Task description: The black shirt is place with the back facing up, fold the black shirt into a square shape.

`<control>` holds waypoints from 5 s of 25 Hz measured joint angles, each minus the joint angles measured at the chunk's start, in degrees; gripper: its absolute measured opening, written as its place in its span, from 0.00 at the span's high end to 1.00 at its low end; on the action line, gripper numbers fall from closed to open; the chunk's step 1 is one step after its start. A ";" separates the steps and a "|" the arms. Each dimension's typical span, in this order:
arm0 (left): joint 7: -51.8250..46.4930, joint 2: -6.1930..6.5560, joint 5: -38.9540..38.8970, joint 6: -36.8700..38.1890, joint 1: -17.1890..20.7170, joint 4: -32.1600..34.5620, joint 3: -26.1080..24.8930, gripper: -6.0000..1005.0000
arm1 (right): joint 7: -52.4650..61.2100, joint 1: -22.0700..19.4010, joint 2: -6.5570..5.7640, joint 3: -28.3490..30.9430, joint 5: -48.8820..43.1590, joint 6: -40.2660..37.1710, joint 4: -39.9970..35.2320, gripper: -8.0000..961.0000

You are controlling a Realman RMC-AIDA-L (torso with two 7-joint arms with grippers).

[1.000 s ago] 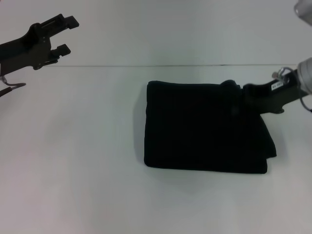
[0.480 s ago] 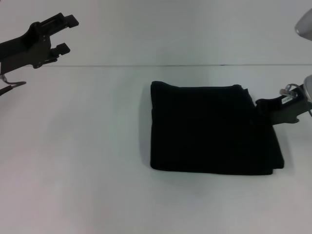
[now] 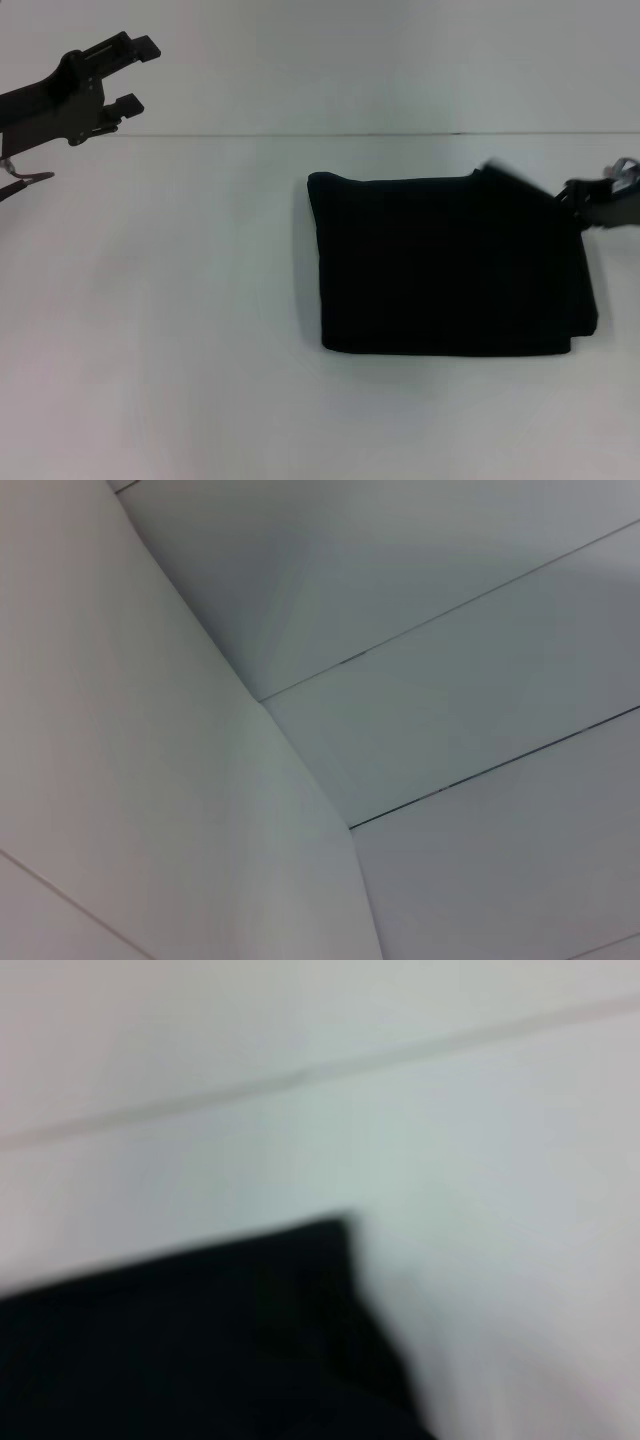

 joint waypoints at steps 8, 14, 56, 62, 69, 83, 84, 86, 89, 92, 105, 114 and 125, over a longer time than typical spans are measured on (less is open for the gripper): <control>0.10 -0.17 0.01 -0.27 -0.28 -0.23 0.03 0.07 | -3.53 0.10 -0.22 1.09 6.90 3.15 -1.20 0.64; 0.16 -0.40 -0.27 -0.65 0.12 -0.26 0.03 0.08 | -11.47 1.19 0.58 1.20 14.84 7.87 5.17 0.61; -0.32 -5.33 19.41 4.43 -5.28 -12.67 15.36 0.21 | -16.52 -2.09 -9.01 13.43 29.75 -13.99 0.23 0.28; -3.94 -5.17 19.57 -0.75 -5.79 -14.46 15.42 0.21 | -16.75 -2.16 -8.89 13.43 29.94 -13.68 0.30 0.28; -5.77 -5.47 19.58 -4.09 -6.65 -15.87 15.53 0.21 | -16.78 -2.39 -8.81 13.48 29.97 -13.63 0.30 0.28; -6.43 -5.85 19.61 -7.47 -9.18 -18.21 17.67 0.22 | -16.88 -2.72 -8.65 14.07 30.69 -13.66 0.30 0.28; -6.45 -5.86 19.62 -7.75 -9.54 -18.60 18.10 0.22 | -16.88 -2.74 -8.60 14.09 30.69 -13.64 0.30 0.28; -6.46 -5.95 19.62 -8.20 -10.27 -19.13 18.78 0.29 | -16.88 -2.74 -8.55 14.10 30.75 -13.62 0.30 0.28; -6.47 -6.04 19.62 -8.45 -11.05 -19.29 19.40 0.38 | -17.06 -2.74 -8.51 14.11 31.37 -13.57 0.30 0.28; -6.25 -6.06 19.54 -8.27 -11.38 -19.15 20.03 0.42 | -17.52 -2.93 -8.50 14.11 32.24 -13.56 0.30 0.28; -5.00 -6.07 19.52 -7.28 -11.55 -18.92 20.84 0.74 | -17.71 -3.07 -8.49 14.07 32.70 -13.49 0.30 0.28; -1.93 -5.84 19.51 -4.02 -10.79 -16.56 21.06 0.97 | -18.09 -3.67 -8.61 14.12 32.69 -13.48 0.29 0.28; -0.43 -5.44 19.52 4.36 -5.64 -10.09 21.44 0.94 | -18.20 -3.81 -8.83 14.20 32.68 -13.64 0.38 0.28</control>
